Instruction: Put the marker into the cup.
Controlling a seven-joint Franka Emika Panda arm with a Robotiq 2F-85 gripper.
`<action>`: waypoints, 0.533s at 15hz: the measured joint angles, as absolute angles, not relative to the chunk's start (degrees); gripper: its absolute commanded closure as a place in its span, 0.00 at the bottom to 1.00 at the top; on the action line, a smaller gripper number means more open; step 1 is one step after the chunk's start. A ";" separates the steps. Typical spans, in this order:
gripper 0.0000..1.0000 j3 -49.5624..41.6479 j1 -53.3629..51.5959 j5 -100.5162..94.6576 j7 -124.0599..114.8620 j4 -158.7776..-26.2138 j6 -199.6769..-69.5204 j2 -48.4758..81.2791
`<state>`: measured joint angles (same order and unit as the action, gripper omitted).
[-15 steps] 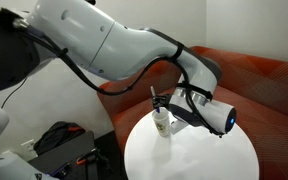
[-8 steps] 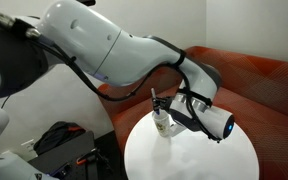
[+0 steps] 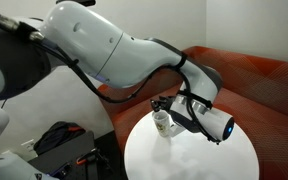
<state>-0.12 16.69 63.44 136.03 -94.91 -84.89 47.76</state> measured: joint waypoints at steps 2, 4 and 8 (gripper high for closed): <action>0.02 -0.12 16.70 64.21 136.15 -94.81 -84.88 47.63; 0.00 -0.12 16.70 64.97 137.19 -94.84 -84.73 46.93; 0.00 -0.12 16.70 66.32 139.44 -95.93 -83.30 43.22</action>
<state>-0.12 16.70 66.32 139.44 -95.93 -83.30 43.22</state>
